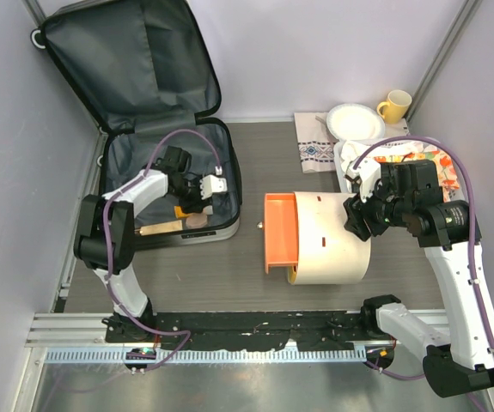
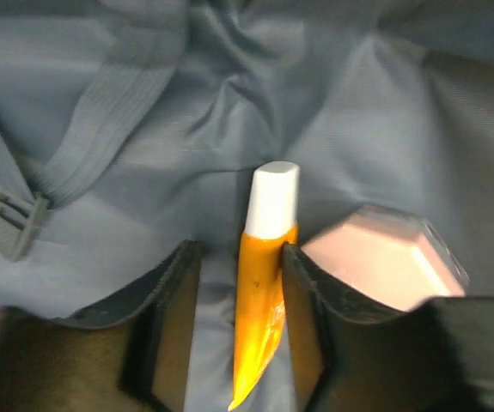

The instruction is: Open, take out, and arrange the luggage

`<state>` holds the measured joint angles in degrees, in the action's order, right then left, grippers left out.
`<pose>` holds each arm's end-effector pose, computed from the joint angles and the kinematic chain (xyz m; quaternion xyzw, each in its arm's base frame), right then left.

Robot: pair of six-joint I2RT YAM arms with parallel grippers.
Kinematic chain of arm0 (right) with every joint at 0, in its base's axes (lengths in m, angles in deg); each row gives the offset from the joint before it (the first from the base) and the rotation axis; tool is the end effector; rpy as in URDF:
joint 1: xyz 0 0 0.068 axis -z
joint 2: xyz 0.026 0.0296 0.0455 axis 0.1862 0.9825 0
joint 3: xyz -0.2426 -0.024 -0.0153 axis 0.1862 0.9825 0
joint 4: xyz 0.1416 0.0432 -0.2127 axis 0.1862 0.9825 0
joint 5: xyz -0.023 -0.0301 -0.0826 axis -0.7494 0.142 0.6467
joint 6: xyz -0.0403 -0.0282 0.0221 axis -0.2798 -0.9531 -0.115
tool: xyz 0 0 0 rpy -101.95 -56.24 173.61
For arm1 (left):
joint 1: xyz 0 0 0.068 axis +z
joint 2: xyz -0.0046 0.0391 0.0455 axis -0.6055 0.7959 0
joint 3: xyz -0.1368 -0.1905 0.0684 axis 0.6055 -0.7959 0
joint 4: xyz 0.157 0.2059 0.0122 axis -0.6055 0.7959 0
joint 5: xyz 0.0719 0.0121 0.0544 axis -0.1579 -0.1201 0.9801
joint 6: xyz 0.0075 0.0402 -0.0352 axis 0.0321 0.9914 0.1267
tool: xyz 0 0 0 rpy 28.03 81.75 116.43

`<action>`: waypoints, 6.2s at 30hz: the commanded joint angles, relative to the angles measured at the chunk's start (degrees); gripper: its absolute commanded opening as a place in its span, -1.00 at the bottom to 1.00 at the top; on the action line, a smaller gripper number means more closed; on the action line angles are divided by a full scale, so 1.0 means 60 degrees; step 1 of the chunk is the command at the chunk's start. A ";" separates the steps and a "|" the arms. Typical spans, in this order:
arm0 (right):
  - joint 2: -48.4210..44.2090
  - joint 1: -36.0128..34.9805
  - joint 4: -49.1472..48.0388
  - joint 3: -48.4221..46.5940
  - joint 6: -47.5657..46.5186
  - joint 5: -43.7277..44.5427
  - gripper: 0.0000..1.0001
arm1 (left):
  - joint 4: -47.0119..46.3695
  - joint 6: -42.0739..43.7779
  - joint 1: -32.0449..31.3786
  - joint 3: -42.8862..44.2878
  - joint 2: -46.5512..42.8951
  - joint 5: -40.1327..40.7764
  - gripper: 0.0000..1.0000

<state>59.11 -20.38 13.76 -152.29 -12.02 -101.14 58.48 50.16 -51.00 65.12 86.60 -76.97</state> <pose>0.1554 0.0388 0.3656 -0.3557 0.8593 0.1068 0.3517 0.3367 -0.0987 0.1628 0.6265 0.7234 -0.1304 0.2592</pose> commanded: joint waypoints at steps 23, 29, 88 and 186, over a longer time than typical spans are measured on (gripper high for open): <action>0.0223 0.0012 0.2405 0.0334 -0.0085 0.0929 0.11 | 0.1020 -0.2186 0.0224 0.1126 -0.2555 -0.0213 -1.00; 0.0223 -0.0003 0.2405 0.0304 -0.0071 0.0885 0.11 | 0.2609 -0.7093 -0.0361 0.4234 -0.2276 -0.2234 -1.00; -0.0114 -0.0003 0.1937 0.0685 0.0383 0.0695 0.07 | 0.0147 -1.4894 -0.4785 0.0939 -0.4519 0.1996 -1.00; -0.0509 -0.0003 0.2420 0.1022 0.0354 0.1207 -0.05 | 0.2456 -0.2890 0.0751 -0.0864 -0.4477 -0.1992 0.29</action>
<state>54.84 -20.38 10.77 -148.96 -8.64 -99.81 61.30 22.79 -49.49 55.92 50.93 -94.48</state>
